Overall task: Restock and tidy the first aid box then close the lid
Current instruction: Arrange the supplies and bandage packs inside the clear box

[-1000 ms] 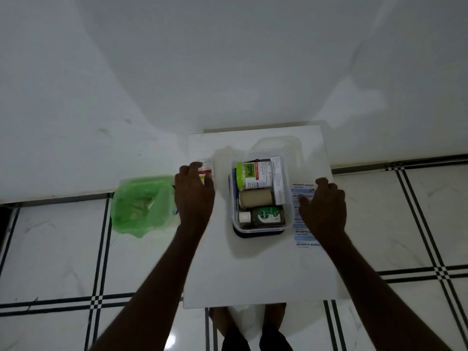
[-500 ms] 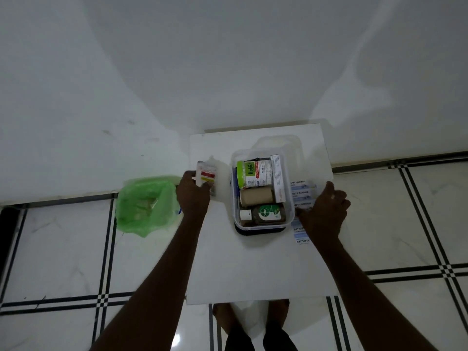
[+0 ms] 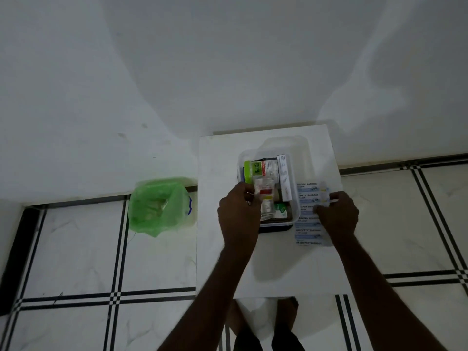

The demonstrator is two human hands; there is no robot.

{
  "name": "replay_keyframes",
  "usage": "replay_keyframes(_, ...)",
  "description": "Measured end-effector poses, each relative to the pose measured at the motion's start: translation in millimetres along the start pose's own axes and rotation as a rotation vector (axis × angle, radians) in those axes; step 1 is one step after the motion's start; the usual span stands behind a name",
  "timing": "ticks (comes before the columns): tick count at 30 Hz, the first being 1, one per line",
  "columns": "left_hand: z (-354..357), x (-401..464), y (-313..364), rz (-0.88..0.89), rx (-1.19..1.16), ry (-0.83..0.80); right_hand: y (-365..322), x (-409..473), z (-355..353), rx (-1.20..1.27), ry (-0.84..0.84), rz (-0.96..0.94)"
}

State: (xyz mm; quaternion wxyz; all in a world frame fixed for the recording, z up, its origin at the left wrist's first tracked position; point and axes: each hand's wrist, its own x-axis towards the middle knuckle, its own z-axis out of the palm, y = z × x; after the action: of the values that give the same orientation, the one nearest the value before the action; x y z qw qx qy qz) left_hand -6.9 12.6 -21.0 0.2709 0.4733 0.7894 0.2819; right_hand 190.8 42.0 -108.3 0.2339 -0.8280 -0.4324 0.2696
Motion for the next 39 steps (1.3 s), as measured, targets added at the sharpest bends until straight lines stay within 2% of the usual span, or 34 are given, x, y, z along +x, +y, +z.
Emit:
replay_keyframes(4,2.7,-4.0,-7.7,0.110,0.221,0.084,-19.9,7.7,-29.4,0.072,-0.009,-0.111)
replay_keyframes(6,-1.0,-2.8,-10.3,0.165,0.193,0.140,-42.5,6.5,-51.0,0.087,0.019,-0.181)
replay_keyframes(8,-8.0,2.6,-12.0,0.166,0.071,0.126,-68.2,1.4,-73.8,0.153,0.029,-0.250)
replay_keyframes(10,-17.1,9.0,-8.0,0.131,-0.093,0.006,-91.7,-7.4,-89.2,0.272,-0.014,-0.282)
replay_keyframes(13,-30.8,20.3,5.2,-0.047,-0.504,-0.306,-114.3,-21.3,-76.8,0.346,-0.080,-0.354)
replay_keyframes(15,-33.0,25.1,5.8,-0.106,-0.620,-0.361,-118.0,-27.5,-49.5,0.321,-0.120,-0.365)
replay_keyframes(16,-31.6,27.4,3.7,-0.096,-0.572,-0.310,-117.2,-28.9,-34.5,0.289,-0.130,-0.353)
replay_keyframes(18,-22.3,31.1,-5.3,-0.023,-0.293,-0.156,-112.6,-29.9,-10.4,0.199,-0.110,-0.355)
replay_keyframes(20,-12.6,31.3,-9.4,0.043,0.004,-0.052,-107.2,-31.0,2.2,0.122,-0.072,-0.415)
replay_keyframes(22,-6.8,31.6,-8.8,0.080,0.155,0.006,-100.6,-31.8,4.7,0.092,-0.020,-0.494)
replay_keyframes(27,-1.3,31.6,-10.8,0.124,0.152,0.069,-88.8,-30.2,-2.0,0.067,0.169,-0.566)
replay_keyframes(30,-1.7,31.5,-14.8,0.100,0.105,0.079,-78.0,-25.8,-3.1,0.096,0.253,-0.444)
replay_keyframes(32,-3.7,37.6,-19.3,0.079,0.104,0.062,-63.3,-16.3,3.5,0.027,0.184,-0.291)
replay_keyframes(35,-10.1,46.4,-18.2,0.051,0.125,-0.041,-44.6,5.3,15.5,-0.165,-0.171,-0.089)
replay_keyframes(37,-13.9,50.8,-16.4,0.057,0.118,-0.063,-39.0,15.7,22.0,-0.228,-0.371,-0.093)
replay_keyframes(39,-16.7,52.5,-16.5,0.070,0.124,-0.061,-34.5,19.4,29.1,-0.316,-0.425,-0.176)
